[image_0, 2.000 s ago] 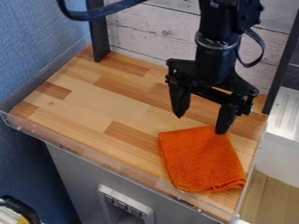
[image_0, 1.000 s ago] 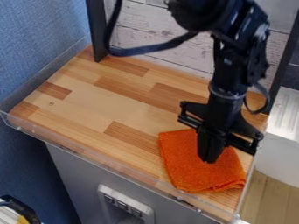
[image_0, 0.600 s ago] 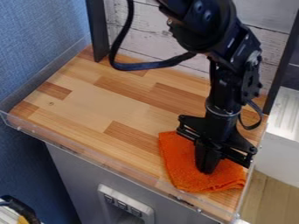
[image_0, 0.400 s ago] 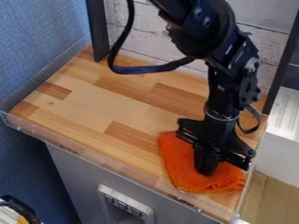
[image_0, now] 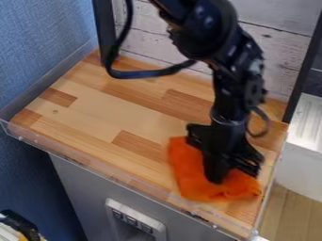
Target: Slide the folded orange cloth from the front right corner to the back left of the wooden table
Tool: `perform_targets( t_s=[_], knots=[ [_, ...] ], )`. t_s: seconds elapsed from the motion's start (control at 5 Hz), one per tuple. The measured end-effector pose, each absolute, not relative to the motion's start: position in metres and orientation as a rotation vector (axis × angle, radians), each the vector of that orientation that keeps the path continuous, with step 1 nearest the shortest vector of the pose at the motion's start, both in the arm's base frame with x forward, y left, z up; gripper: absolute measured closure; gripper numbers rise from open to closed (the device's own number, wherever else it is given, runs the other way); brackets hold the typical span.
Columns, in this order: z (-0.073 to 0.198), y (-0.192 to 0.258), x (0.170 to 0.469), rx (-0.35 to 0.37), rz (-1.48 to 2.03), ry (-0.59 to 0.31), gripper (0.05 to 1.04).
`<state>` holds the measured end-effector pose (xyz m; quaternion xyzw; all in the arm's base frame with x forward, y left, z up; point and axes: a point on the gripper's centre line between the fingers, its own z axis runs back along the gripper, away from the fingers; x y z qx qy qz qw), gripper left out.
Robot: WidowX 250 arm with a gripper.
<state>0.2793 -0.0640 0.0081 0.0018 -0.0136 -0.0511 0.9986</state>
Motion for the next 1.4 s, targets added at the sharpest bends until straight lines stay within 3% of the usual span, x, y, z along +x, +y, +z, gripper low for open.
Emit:
perform_targets(
  t_s=[0.6,1.4],
  knots=[
    [0.009,0.036,0.322,-0.006,-0.040,-0.009,1.025],
    [0.009,0.100,0.361,-0.007,0.008,-0.002,1.001]
  ],
)
